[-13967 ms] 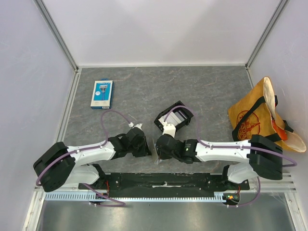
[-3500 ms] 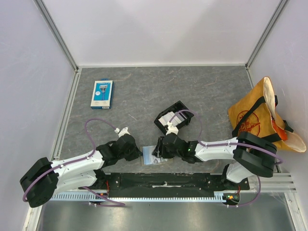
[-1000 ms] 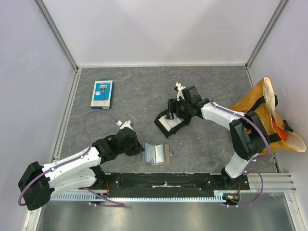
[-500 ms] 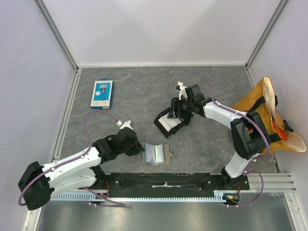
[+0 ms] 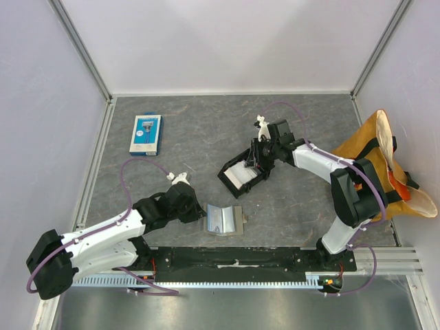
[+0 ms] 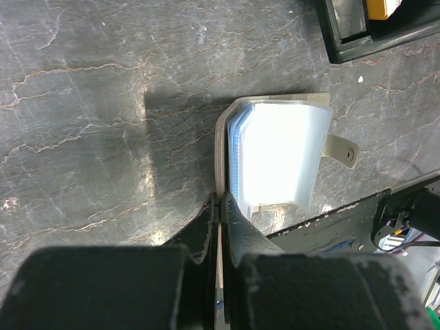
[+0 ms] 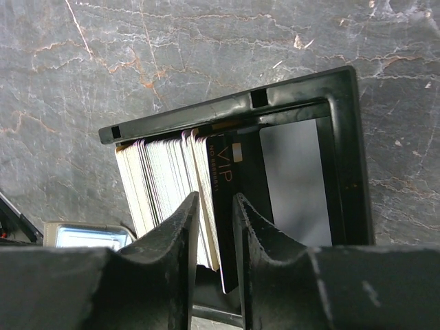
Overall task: Put the credit cards into the card holder
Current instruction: Pick up the credit card from the storage box, then turn over the card slot in the card holder.
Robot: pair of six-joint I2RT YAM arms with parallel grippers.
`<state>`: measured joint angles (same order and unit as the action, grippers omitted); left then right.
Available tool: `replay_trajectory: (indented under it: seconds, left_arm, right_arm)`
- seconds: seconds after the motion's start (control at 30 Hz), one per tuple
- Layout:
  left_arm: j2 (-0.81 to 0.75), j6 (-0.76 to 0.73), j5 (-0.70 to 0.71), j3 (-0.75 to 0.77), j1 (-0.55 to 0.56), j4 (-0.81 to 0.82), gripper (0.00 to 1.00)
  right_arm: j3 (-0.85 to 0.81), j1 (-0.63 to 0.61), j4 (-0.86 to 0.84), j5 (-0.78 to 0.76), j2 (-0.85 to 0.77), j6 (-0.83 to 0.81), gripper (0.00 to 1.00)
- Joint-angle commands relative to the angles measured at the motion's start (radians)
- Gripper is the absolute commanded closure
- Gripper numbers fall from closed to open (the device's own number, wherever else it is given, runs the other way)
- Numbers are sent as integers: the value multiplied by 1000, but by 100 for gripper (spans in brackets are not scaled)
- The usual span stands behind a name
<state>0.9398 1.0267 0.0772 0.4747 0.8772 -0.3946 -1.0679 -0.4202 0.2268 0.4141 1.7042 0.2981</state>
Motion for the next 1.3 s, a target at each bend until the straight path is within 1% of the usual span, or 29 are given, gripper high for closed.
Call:
replay_trajectory:
  seconds: [0.0,0.23,0.33,0.43,0.53,0.7,0.93,1.07,1.17,1.27]
  left_arm:
    - [2,-22,10,7,2,25,98]
    - [5,-24,10,7,2,26,98]
    - [4,-24,9,8,2,26,98]
    - [5,-24,9,8,2,26,98]
    - [7,-27,9,7,2,30,98]
    - [7,-24,7,5,2,33,98]
    - [5,-22,6,-5,2,39,98]
    - [8,-19,6,-10,-1,45,98]
    - [14,-19,7,-2,2,45,98]
    - [14,-20,6,2,3,43,98]
  right_arm:
    - [-21,11,-14,38,8,7,73]
    - [-41,15,11,0,31,-1,95]
    - [-50,15,28,-64,26,-14,100]
    - [-49,14,28,-139,-7,-30,100]
    - [-50,11,23,-172,-46,-39,100]
    - [-49,-40,26,-294,-141,-69,100]
    - [-6,-118,49,-466,-328,-76,100]
    - [32,-175,129,-535,-475,-39,100]
    - [100,-273,186,-624,-578,19,100]
    - [196,-351,247,-699,-670,111,100]
